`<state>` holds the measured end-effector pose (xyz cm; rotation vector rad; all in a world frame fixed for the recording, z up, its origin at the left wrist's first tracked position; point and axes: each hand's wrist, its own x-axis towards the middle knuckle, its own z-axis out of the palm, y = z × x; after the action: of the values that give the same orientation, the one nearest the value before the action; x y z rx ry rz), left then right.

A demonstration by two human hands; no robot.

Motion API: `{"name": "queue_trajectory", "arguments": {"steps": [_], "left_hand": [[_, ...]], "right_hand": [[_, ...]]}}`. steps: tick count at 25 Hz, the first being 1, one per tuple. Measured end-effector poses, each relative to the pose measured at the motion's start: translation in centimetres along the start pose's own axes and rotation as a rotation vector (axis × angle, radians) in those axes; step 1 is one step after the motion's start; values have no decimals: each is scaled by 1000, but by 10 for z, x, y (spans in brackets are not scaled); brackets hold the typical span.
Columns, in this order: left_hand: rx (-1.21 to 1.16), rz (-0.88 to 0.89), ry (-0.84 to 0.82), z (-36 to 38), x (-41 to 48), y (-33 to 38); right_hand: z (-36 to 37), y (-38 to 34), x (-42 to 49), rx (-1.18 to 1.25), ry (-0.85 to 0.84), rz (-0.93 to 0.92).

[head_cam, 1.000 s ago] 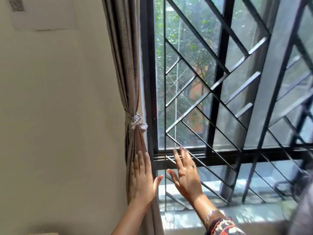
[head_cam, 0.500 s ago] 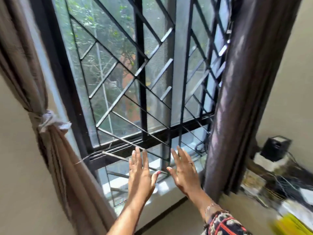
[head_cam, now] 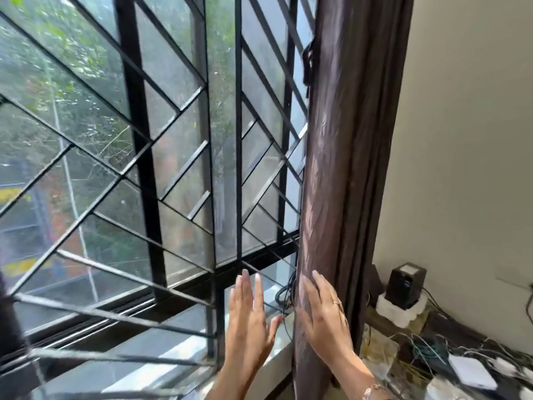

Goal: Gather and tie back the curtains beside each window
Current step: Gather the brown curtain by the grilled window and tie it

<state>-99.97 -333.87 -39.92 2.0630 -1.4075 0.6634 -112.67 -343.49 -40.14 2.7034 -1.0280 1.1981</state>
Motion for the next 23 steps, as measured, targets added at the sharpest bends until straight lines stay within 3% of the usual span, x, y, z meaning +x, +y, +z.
{"name": "queue_trajectory", "arguments": {"steps": [3, 11, 15, 19, 23], "left_hand": [[-31, 46, 76, 27, 44, 29], [-33, 207, 255, 57, 177, 66], [26, 280, 409, 61, 266, 71], [-142, 345, 530, 53, 362, 75], [-125, 490, 652, 17, 455, 75]], "right_hand": [[-8, 42, 33, 21, -8, -2], [-30, 110, 158, 35, 324, -120], [-47, 123, 252, -20, 452, -213], [-71, 124, 351, -77, 616, -259], [-97, 122, 425, -87, 743, -315]]}}
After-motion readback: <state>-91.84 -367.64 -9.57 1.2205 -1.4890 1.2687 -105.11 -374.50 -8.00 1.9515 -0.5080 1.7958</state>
